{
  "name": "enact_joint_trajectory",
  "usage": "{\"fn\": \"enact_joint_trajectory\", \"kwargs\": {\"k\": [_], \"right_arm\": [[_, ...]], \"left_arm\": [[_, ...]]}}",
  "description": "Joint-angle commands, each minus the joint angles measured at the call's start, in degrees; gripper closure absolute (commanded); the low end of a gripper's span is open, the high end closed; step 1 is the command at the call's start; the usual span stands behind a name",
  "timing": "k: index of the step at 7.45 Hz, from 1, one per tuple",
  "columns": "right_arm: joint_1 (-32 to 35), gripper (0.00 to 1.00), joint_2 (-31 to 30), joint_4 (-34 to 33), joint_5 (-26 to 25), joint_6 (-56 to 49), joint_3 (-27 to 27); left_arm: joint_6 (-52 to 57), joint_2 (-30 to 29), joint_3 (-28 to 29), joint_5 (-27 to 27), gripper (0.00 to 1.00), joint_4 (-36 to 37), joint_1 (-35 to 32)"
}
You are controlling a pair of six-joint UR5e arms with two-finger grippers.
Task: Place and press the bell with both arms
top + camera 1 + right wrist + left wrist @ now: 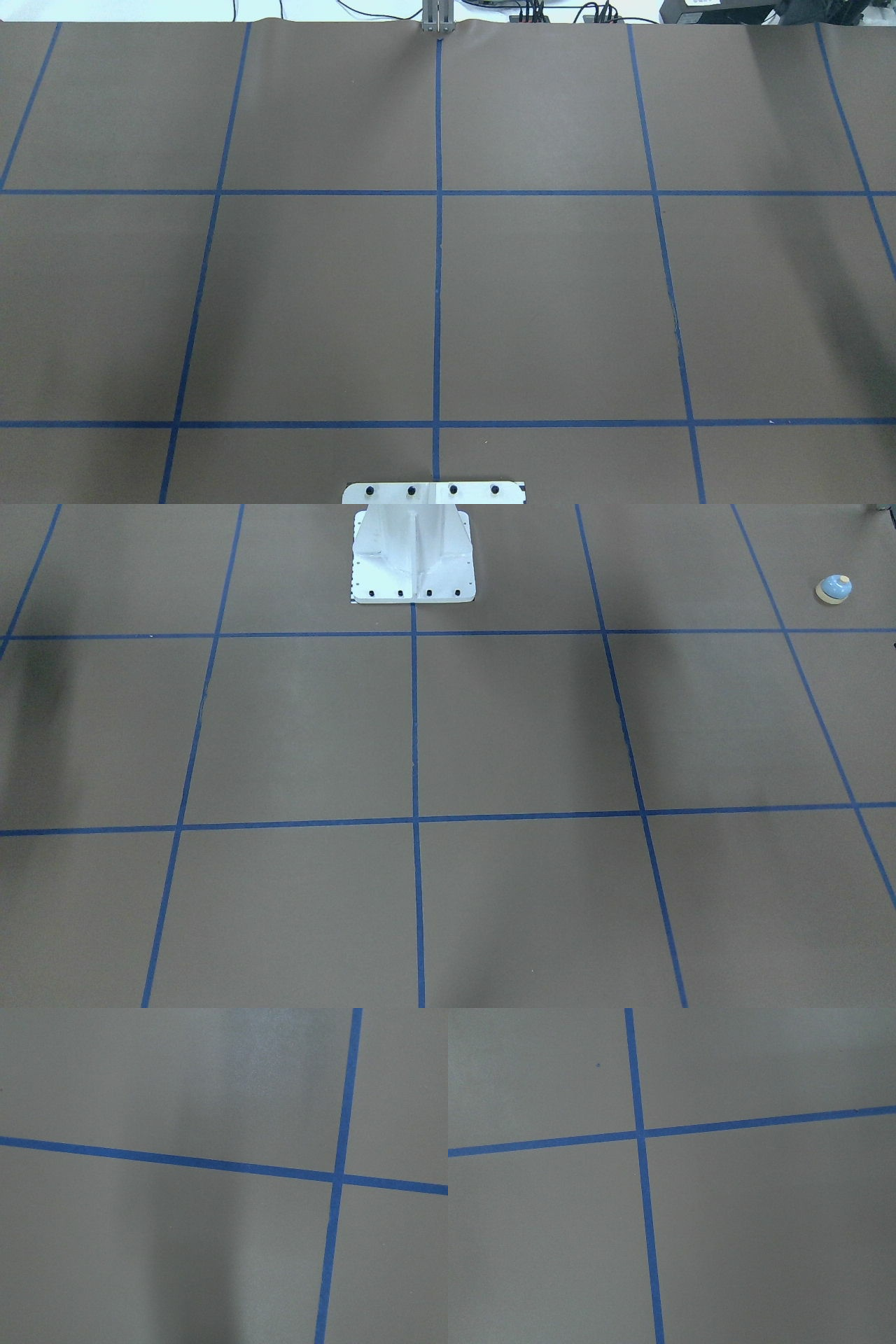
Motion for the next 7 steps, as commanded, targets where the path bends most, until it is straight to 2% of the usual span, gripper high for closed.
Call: {"fn": "enact_joint_trajectory", "kwargs": {"k": [1,6,7], "right_arm": [[0.0,0.00,-0.1,1.2,0.0,-0.2,-0.1],[0.0,0.00,-0.1,1.4,0.0,-0.1,-0.3],[-0.3,0.00,0.0,1.3,-0.4,-0.1,-0.4]], "left_arm": [[0.0,0.0,0.0,0.0,0.00,0.0,0.0],[0.0,0.1,0.3,0.0,0.00,0.1,0.0],[0.1,3.0,0.2,0.0,0.00,-0.8,0.0]]}}
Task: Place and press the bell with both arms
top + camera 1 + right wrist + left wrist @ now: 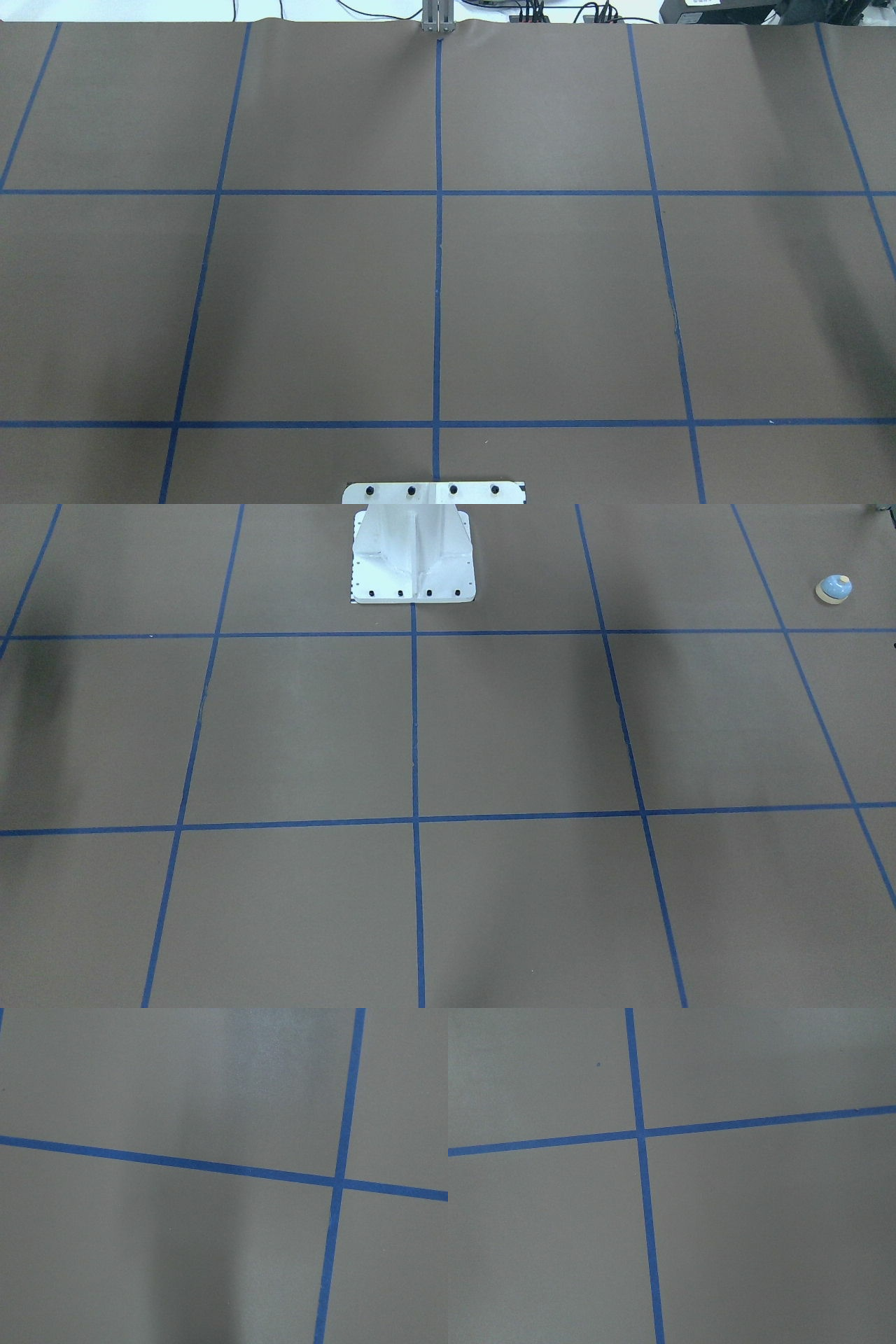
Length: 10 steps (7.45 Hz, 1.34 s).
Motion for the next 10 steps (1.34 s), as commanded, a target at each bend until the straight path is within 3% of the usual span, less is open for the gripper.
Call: {"fn": "enact_joint_trajectory", "kwargs": {"k": [1,2,5,7,10], "right_arm": [[-0.8,0.00,0.1,0.0,-0.3,0.3,-0.2],[-1.1,0.00,0.1,0.0,-0.3,0.4,-0.2],[-2.5,0.00,0.1,0.7,-0.3,0.1,0.0],[-2.6,0.00,0.0,2.0,0.1,0.9,-0.1],[-2.7,0.00,0.0,2.1,0.1,0.2,0.0]], "left_arm": [[0.0,5.2,0.3,0.0,0.00,-4.2,0.0],[-0.3,5.7,0.8,0.1,0.00,-4.9,1.0],[0.0,15.2,1.0,0.2,0.00,-5.4,2.9],[-0.1,21.9,2.1,0.1,0.00,-10.6,2.8],[-0.1,22.6,11.1,0.2,0.00,-18.4,2.8]]}}
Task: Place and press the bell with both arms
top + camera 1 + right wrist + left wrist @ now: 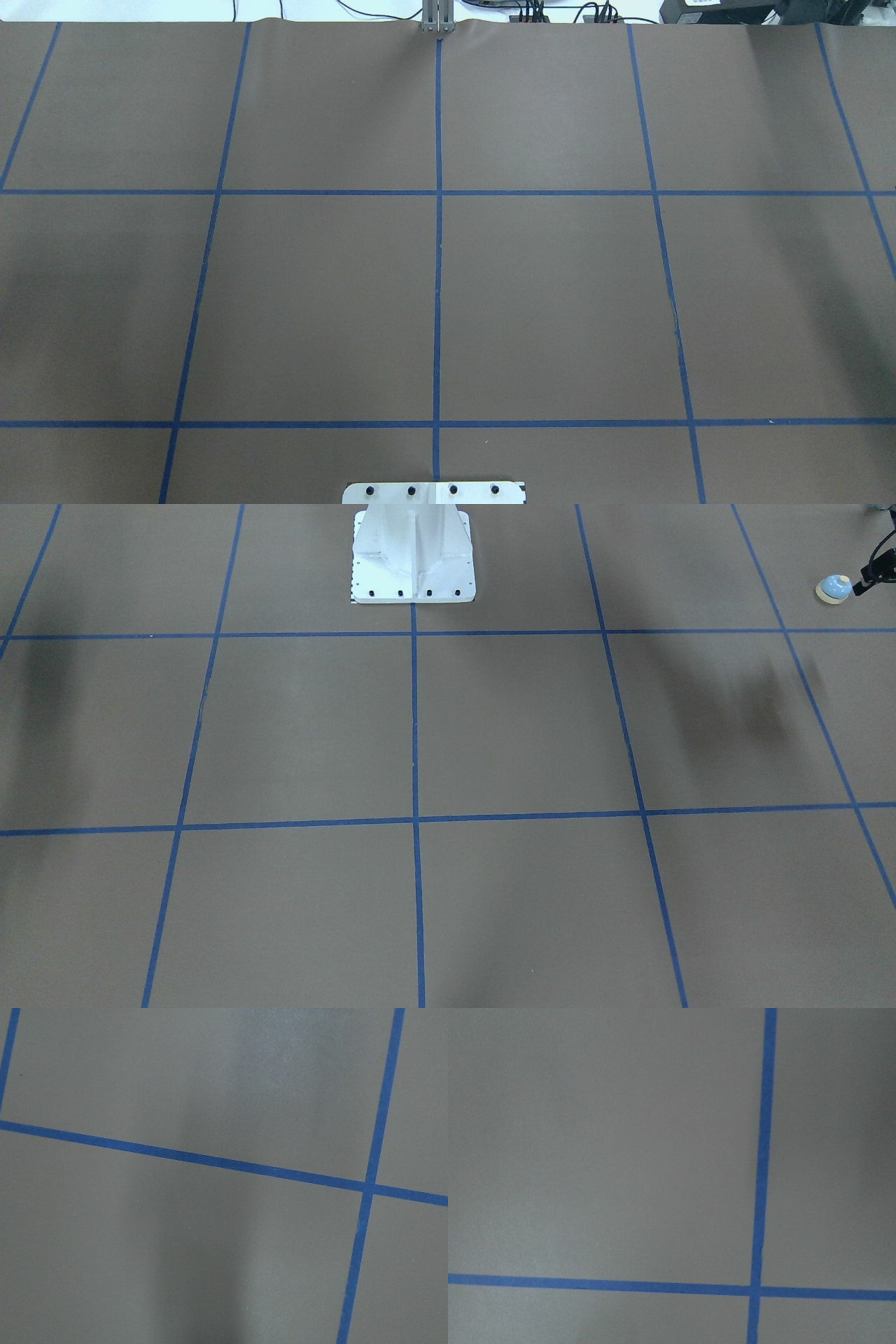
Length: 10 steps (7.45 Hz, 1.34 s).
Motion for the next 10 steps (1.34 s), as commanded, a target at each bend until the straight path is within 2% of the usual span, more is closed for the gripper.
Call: {"fn": "enact_joint_trajectory", "kwargs": {"k": [1,5,8,10], "right_arm": [[-0.1,0.00,0.0,0.2,0.0,-0.4,0.3],[-0.6,0.00,0.0,0.3,-0.2,-0.6,0.7],[-0.7,0.00,-0.1,2.5,-0.2,-0.5,0.7],[-1.1,0.00,0.0,2.5,-0.3,-0.4,0.6]], "left_arm": [[-0.1,0.4,7.0,0.6,0.00,-6.3,0.0],[-0.7,0.6,13.0,0.0,0.00,-6.6,0.3],[-3.1,0.6,14.1,-4.3,0.00,-4.8,0.8],[-3.2,0.5,16.7,-4.3,0.00,-4.4,2.7]]}}
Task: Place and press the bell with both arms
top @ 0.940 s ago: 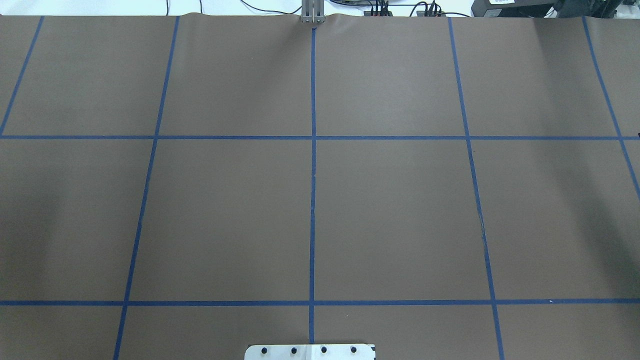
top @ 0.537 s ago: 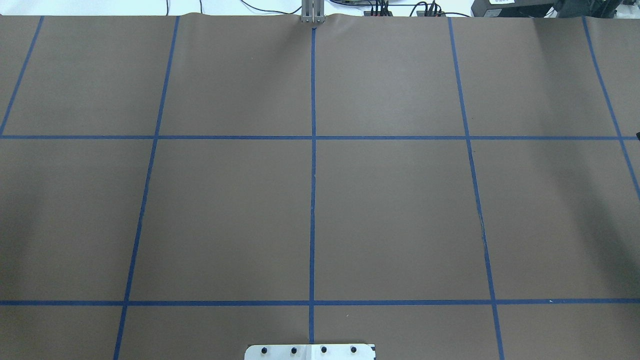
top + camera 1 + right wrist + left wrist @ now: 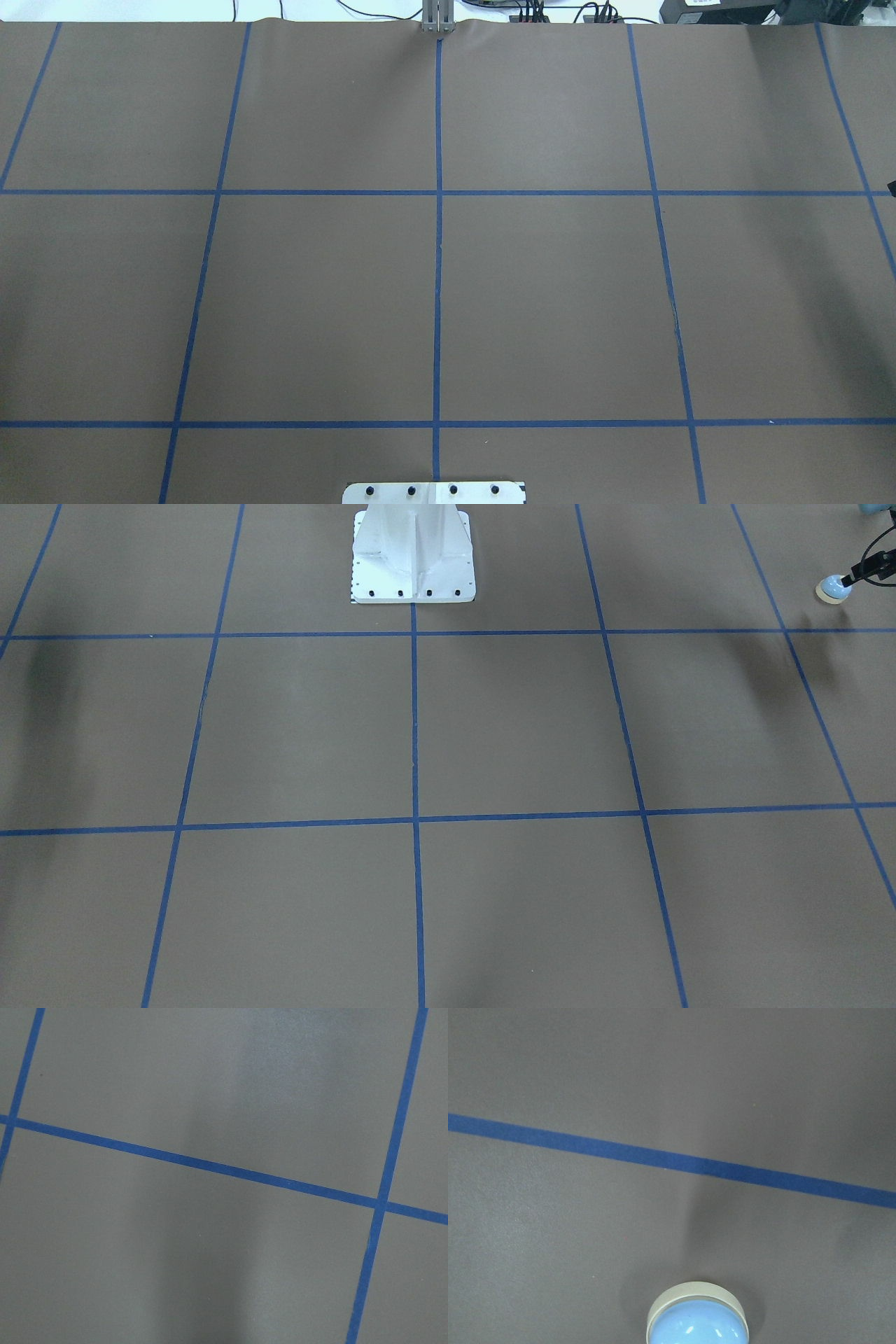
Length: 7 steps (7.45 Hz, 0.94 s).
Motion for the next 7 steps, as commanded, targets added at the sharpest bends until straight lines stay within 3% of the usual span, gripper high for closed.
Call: {"fn": "enact_joint_trajectory", "kwargs": {"k": [1,7], "right_arm": [[-1.6,0.00,0.1,0.0,-0.8,0.5,-0.6],[-1.8,0.00,-0.1,0.0,-0.2,0.7,0.0]], "left_arm": [[-0.3,-0.2,2.4,-0.3,0.00,0.3,1.6],[-0.7,-2.5,3.8,-0.9,0.00,0.4,5.3]]}}
